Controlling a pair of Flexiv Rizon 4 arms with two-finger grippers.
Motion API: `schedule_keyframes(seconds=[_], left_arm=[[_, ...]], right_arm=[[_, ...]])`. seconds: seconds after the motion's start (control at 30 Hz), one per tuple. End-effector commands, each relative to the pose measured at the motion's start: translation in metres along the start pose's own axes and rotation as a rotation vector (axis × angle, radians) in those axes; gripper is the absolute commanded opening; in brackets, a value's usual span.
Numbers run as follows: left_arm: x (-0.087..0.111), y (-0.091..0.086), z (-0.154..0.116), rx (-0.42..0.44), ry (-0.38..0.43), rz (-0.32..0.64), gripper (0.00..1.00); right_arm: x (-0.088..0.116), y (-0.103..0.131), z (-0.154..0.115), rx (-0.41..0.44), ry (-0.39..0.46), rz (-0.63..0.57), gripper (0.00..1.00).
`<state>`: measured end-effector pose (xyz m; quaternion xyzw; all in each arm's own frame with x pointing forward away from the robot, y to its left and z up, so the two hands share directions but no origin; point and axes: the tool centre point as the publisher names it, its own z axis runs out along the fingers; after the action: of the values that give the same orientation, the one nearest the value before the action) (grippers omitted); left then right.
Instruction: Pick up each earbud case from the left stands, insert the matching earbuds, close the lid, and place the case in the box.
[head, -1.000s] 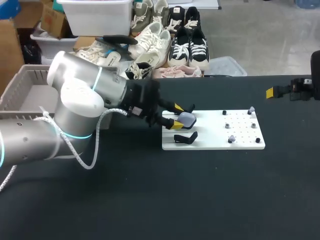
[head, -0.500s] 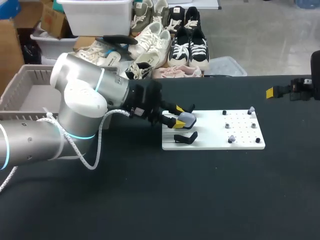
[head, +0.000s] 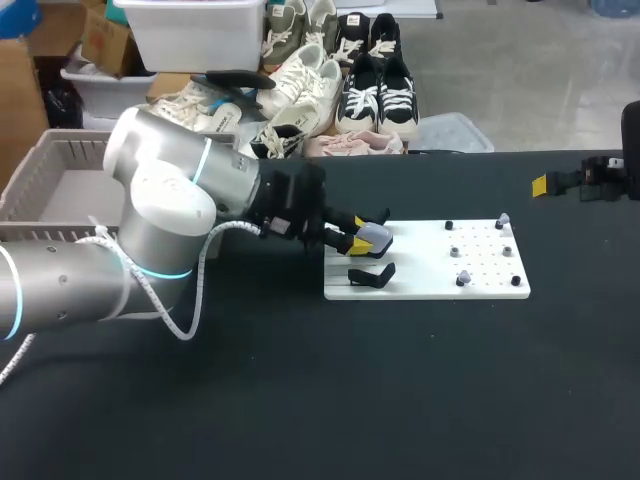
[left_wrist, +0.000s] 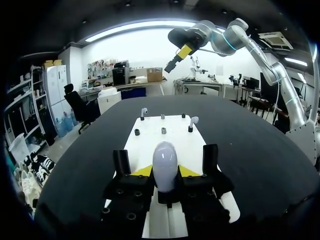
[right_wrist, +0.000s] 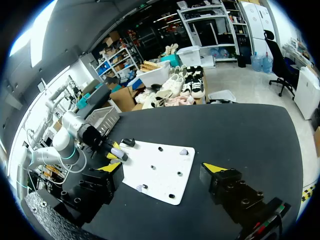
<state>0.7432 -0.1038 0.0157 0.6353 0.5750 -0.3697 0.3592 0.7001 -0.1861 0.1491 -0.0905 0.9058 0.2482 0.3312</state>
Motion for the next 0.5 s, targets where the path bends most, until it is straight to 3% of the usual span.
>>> schedule_keyframes(seconds=[0.03,0.27,0.5], left_arm=[[0.001,0.0,-0.002,-0.001,-0.005,0.004,0.0],[-0.007,-0.004,-0.019,-0.02,-0.033,-0.009,0.0],[-0.036,-0.025,-0.049,-0.044,-0.133,0.022,0.0]], right_arm=[[-0.001,-0.001,0.0,-0.001,0.002,0.0,1.0],[-0.001,-0.001,0.0,-0.001,0.002,0.0,1.0],[-0.001,-0.001,0.0,-0.001,0.002,0.0,1.0]])
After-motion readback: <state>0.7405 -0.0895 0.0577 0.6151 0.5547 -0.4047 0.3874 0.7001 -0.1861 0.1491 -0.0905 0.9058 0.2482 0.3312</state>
